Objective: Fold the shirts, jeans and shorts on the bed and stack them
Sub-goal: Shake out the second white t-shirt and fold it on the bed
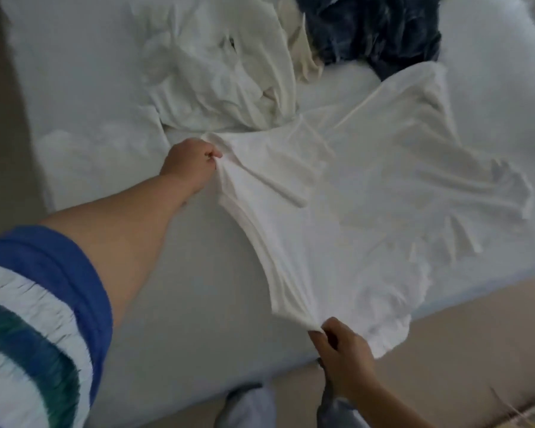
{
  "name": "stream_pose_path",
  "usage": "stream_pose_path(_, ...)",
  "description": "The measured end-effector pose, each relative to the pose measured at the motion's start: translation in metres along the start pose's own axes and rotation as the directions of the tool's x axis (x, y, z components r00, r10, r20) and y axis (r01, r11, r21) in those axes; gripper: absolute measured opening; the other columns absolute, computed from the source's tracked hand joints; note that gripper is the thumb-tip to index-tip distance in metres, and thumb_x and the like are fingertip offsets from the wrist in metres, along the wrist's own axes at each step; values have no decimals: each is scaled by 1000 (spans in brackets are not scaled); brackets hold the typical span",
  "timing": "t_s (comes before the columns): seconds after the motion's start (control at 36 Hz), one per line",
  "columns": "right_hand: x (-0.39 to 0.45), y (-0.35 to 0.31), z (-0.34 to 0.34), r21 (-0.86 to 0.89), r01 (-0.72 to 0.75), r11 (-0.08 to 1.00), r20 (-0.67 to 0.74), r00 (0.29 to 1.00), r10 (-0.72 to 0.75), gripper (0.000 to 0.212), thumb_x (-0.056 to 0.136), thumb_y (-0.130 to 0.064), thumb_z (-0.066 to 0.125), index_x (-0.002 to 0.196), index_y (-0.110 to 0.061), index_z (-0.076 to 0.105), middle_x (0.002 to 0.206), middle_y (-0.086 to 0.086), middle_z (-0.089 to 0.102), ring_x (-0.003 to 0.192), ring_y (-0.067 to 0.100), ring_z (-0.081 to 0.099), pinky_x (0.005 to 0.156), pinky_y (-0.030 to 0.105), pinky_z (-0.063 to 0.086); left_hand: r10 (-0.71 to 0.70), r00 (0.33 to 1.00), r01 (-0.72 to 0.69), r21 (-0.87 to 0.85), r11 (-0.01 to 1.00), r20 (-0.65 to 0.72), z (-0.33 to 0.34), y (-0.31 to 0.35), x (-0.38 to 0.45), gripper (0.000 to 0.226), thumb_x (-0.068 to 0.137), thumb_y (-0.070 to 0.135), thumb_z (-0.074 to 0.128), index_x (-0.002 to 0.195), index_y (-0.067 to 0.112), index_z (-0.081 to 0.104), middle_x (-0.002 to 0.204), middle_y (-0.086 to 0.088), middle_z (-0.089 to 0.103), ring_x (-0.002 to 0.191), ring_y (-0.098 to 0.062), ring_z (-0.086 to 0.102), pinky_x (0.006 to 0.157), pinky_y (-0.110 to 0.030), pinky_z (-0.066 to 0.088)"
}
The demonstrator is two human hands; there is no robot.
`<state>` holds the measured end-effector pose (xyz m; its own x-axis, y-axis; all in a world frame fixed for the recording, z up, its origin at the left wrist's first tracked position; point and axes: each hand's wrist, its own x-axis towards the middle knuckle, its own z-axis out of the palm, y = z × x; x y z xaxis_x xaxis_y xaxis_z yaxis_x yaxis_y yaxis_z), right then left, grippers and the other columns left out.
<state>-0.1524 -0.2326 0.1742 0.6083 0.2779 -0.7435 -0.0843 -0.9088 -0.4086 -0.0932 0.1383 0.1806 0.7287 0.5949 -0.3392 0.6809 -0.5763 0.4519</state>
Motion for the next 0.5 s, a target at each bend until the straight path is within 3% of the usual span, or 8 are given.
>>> stream_pose_path(0.22,28,-21,84,-192,134,972,141,984,-108,29,88,-45,50,71,-24,42,68,-7,45,64,10,42,59,27,30,81,996,-87,138,987,47,15,-68,13,32,87,-4,45,106,6,67,134,-13,48,119,-31,49,103,-33,35)
stream_pose_path(0.33,49,-21,107,-293,195,936,211,968,-136,25,89,-45,47,76,-24,44,73,-8,44,67,12,44,58,26,31,84,993,-100,225,969,79,30,-89,23,34,87,-2,46,115,7,64,146,-8,39,130,-29,39,109,-34,27)
stream_pose_path(0.5,68,-14,134,-371,246,895,249,955,-159,16,93,-40,42,88,-24,44,89,-5,49,79,17,49,68,29,39,76,986,-128,373,919,151,50,-113,35,38,90,6,51,128,9,56,151,-8,30,135,-34,29,113,-43,22)
